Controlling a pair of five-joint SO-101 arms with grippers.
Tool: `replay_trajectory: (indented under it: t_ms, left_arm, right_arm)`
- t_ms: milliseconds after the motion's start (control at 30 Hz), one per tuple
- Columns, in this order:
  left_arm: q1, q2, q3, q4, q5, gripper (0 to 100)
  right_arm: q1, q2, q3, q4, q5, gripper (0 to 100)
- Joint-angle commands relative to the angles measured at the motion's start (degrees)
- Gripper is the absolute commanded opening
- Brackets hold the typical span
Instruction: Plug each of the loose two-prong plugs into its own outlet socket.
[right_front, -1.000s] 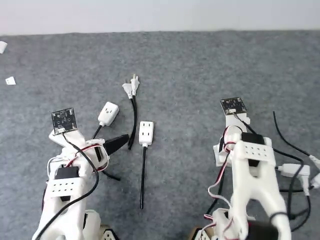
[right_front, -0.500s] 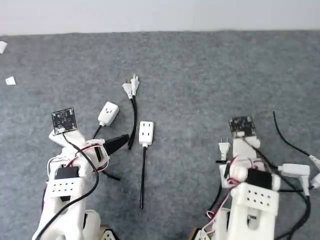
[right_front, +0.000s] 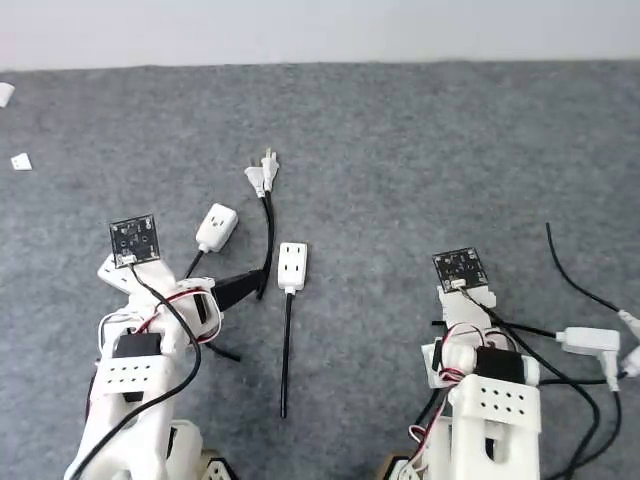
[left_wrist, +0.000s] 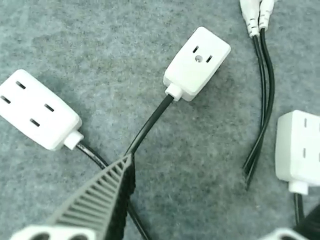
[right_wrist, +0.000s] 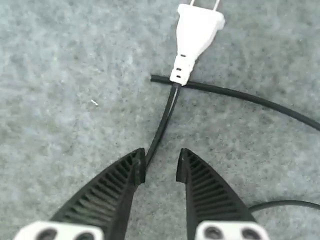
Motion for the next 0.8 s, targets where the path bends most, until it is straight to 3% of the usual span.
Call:
replay_trajectory:
  t_ms: [0, 367, 467, 567, 767]
  left_arm:
    - [0.3, -1.1, -1.5, -2.3, -0.1, 51]
    - [0.3, -1.0, -1.5, -2.3, -0.1, 51]
    - [0.3, -1.0, -1.5, -2.4, -0.1, 51]
    - [0.3, -1.0, -1.5, -2.4, -0.1, 51]
    - [0.3, -1.0, -1.5, -2.4, -0.1, 51]
  right_arm:
    - [-0.6, 2.0, -1.0, -1.0, -0.7, 10.3]
    - [1.7, 31.1, -13.5, -2.1, -1.1, 10.3]
    - [1.9, 33.5, -14.8, -2.1, -1.1, 8.9]
    - [1.7, 33.5, -14.8, -2.5, -1.1, 0.9]
    - [3.2, 33.5, -14.8, -2.5, -1.1, 0.9]
